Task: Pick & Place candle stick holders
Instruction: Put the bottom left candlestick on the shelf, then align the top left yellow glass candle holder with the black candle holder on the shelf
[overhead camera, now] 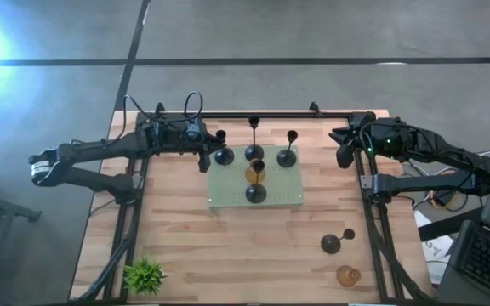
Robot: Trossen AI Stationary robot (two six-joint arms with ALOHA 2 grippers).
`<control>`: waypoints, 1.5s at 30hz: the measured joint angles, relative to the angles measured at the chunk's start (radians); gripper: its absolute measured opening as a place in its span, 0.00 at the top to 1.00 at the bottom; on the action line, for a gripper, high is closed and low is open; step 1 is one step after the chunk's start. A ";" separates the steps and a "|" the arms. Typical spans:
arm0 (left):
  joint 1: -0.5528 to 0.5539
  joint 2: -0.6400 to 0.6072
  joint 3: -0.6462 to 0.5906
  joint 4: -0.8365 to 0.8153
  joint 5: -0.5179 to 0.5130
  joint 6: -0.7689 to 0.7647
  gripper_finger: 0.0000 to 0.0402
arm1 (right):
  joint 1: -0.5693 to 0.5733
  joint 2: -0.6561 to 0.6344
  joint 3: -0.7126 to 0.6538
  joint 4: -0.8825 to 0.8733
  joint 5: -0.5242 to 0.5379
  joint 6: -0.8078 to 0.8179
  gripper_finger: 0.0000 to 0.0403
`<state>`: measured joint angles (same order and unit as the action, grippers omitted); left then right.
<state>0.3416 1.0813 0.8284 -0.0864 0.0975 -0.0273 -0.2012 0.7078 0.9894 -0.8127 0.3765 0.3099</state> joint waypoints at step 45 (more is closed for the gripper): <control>0.074 -0.155 0.034 -0.702 -0.689 -0.358 0.52 | 0.000 0.000 0.000 0.002 -0.001 0.003 0.81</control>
<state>0.4154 0.9266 0.8619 -0.7886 -0.5919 -0.3856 -0.2016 0.7074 0.9894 -0.8112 0.3756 0.3134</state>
